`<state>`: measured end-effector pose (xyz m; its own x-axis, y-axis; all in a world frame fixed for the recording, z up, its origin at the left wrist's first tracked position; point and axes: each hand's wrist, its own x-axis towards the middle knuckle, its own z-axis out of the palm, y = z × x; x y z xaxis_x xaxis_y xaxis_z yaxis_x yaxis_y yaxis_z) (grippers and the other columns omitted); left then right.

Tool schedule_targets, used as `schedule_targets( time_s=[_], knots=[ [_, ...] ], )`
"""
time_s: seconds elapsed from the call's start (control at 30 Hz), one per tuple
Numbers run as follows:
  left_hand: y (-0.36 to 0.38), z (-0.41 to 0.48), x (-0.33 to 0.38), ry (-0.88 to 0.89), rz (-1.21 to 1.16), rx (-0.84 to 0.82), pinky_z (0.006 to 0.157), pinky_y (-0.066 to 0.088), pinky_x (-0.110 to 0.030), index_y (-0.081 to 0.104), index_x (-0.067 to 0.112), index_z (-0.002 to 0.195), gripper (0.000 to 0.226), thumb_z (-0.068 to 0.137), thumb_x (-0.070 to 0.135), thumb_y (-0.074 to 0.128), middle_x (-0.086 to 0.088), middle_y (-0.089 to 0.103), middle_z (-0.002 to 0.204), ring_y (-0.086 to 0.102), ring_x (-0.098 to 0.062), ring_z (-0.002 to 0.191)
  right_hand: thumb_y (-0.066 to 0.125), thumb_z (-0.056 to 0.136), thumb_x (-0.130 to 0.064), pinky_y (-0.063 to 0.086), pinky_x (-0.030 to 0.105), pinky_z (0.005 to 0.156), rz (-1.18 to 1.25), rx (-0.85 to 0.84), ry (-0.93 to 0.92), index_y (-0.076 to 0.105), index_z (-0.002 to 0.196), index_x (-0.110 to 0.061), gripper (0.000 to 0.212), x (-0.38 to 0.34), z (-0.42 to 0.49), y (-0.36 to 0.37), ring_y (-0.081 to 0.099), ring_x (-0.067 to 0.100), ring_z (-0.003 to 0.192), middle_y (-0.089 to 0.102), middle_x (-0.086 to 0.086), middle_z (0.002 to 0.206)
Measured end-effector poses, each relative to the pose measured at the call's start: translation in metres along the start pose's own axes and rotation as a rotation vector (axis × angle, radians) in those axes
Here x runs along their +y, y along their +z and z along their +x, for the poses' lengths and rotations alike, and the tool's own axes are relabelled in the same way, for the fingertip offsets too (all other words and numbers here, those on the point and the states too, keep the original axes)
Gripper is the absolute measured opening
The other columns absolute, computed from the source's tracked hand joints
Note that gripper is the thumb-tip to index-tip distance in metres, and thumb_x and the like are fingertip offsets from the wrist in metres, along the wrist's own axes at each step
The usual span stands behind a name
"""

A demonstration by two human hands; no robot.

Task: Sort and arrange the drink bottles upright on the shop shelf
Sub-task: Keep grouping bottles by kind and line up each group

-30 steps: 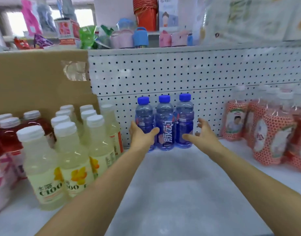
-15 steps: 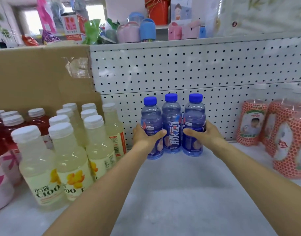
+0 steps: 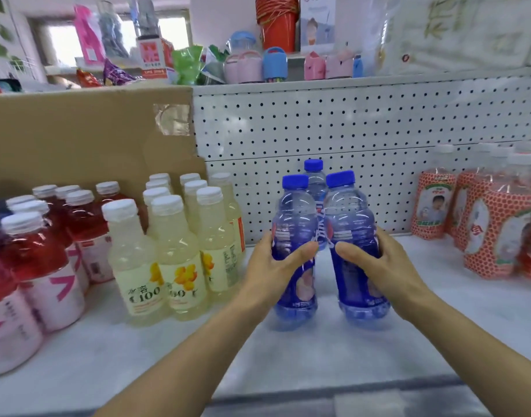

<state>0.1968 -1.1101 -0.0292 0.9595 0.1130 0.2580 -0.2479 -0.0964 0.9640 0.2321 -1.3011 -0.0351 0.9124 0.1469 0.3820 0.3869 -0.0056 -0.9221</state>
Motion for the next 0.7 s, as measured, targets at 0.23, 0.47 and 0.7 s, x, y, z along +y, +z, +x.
schedule_targets(
  time_s=[0.23, 0.47, 0.7],
  knots=[
    [-0.078, -0.105, 0.032, 0.117, -0.134, -0.043, 0.070, 0.058, -0.021, 0.068, 0.032, 0.114, 0.044, 0.075, 0.050, 0.080, 0.005, 0.076, 0.106, 0.074, -0.014, 0.093, 0.077, 0.058, -0.058, 0.053, 0.019, 0.054, 0.112, -0.031, -0.031, 0.071, 0.096, -0.031, 0.047, -0.057, -0.081, 0.083, 0.073, 0.010, 0.074, 0.076, -0.003, 0.088],
    [-0.223, -0.218, 0.049, 0.121, -0.062, 0.085, 0.093, 0.056, -0.036, 0.062, 0.032, 0.126, 0.055, 0.076, 0.053, 0.075, 0.007, 0.072, 0.120, 0.069, -0.015, 0.111, 0.074, 0.058, -0.054, 0.051, 0.018, 0.048, 0.268, -0.207, -0.040, 0.067, 0.100, -0.021, 0.054, -0.097, -0.152, 0.238, 0.071, 0.009, 0.064, 0.076, -0.003, 0.082],
    [-0.352, -0.288, 0.060, 0.106, -0.023, 0.249, 0.080, 0.059, -0.028, 0.063, 0.024, 0.124, 0.054, 0.077, 0.045, 0.078, 0.001, 0.075, 0.114, 0.072, -0.020, 0.104, 0.078, 0.067, -0.050, 0.040, 0.012, 0.038, 0.328, -0.340, -0.024, 0.064, 0.104, -0.022, 0.049, -0.107, -0.191, 0.387, 0.060, 0.000, 0.046, 0.071, -0.010, 0.069]
  ],
)
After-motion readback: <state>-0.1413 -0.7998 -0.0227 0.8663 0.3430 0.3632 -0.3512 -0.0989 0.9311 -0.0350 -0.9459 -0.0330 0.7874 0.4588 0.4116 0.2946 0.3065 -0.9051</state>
